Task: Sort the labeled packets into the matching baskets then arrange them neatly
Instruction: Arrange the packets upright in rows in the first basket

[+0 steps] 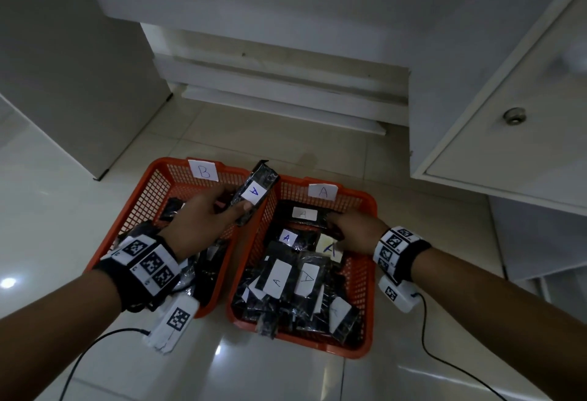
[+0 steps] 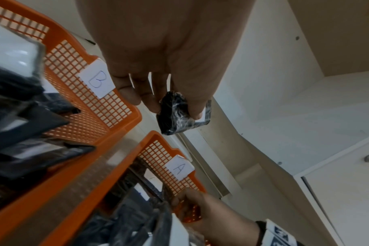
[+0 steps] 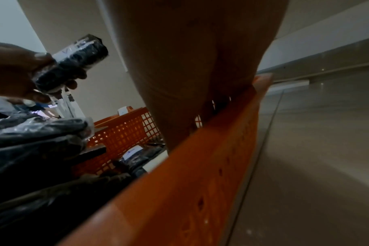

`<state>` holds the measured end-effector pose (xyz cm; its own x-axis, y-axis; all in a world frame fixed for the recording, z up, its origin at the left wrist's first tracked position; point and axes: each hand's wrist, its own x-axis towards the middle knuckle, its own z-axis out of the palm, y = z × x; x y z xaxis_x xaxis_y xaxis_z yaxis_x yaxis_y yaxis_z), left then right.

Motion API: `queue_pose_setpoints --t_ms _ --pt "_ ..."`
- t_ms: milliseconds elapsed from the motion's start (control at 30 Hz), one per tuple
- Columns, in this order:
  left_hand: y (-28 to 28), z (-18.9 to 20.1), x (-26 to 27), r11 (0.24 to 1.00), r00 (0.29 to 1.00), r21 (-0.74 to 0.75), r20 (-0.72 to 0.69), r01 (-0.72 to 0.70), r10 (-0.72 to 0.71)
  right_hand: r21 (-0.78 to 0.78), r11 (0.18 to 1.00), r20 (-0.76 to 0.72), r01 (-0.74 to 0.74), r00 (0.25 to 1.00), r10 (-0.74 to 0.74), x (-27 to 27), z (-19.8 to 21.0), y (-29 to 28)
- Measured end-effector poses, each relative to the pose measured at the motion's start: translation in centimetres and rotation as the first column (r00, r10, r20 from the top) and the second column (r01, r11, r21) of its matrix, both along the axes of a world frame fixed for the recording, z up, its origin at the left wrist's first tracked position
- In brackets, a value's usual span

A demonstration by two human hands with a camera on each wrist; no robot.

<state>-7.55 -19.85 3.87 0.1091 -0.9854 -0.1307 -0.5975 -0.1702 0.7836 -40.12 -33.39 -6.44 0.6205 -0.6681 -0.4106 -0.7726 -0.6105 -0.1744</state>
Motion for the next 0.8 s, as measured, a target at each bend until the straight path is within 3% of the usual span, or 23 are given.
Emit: queue_pose_setpoints --t_ms 267,400,533,700,800 --pt "0.3 0.7 -0.8 1.0 1.0 -0.03 -0.009 -0.005 0.005 -0.049 0.999 0.087 -0.016 0.996 0.02 0.2 0.3 -0.2" --pt "1.0 1.0 -0.2 0.999 0.999 -0.024 -0.029 -0.03 0.029 -0.109 0.99 0.109 -0.087 0.989 0.099 2.7 1.1 -1.2" --pt "1.7 1.1 0.8 0.998 0.998 -0.015 -0.017 -0.066 0.065 0.021 0.99 0.143 -0.143 0.98 0.138 6.0 1.6 -1.5" --pt "2.3 1.2 2.1 0.994 0.995 -0.018 -0.006 -0.104 0.104 0.007 0.974 0.042 -0.227 0.973 0.227 8.5 0.2 -1.3" --pt "2.7 1.0 2.8 0.994 0.995 -0.019 -0.021 -0.103 0.103 0.03 0.983 0.057 -0.18 0.982 0.178 8.5 -0.2 -1.8"
